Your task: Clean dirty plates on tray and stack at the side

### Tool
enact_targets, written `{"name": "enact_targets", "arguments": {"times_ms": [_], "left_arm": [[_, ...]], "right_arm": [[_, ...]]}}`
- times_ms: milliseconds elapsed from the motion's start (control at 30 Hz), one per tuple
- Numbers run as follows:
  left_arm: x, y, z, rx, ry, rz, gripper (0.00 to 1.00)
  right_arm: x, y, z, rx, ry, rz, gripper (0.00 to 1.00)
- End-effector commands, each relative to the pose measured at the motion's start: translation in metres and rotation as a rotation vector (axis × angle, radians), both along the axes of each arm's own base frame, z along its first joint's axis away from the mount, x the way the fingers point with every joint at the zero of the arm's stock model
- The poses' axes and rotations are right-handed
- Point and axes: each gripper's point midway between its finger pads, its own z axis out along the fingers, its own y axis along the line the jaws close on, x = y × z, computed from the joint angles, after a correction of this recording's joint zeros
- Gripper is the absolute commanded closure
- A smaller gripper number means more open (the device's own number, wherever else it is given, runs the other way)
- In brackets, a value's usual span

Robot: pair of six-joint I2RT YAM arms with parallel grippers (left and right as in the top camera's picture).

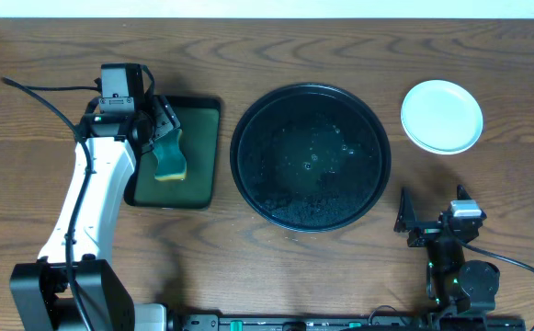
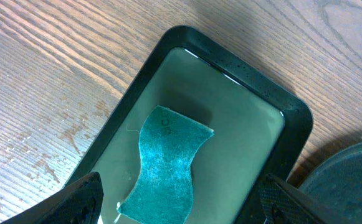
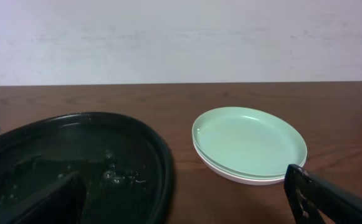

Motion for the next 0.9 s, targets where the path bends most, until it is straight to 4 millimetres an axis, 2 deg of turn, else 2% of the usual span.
{"name": "enact_targets", "arguments": {"times_ms": [0, 800, 867], "left_arm": [[0.001, 0.002, 0.0021, 0.003, -0.004, 0.006, 0.19], [0.0007, 0.002, 0.0025, 0.004, -0.005, 0.006, 0.19], [-0.0001, 0.0088, 0.004, 0.038, -0.006, 0.027, 0.19]], "right_arm": [[-0.0001, -0.0057, -0.0004, -0.02, -0.002, -0.027, 0.01], [-0.0001, -0.0057, -0.0005, -0.02, -0.001, -0.027, 0.01], [0.0, -0.0057, -0.0006, -0.02, -0.001, -0.027, 0.01]]}}
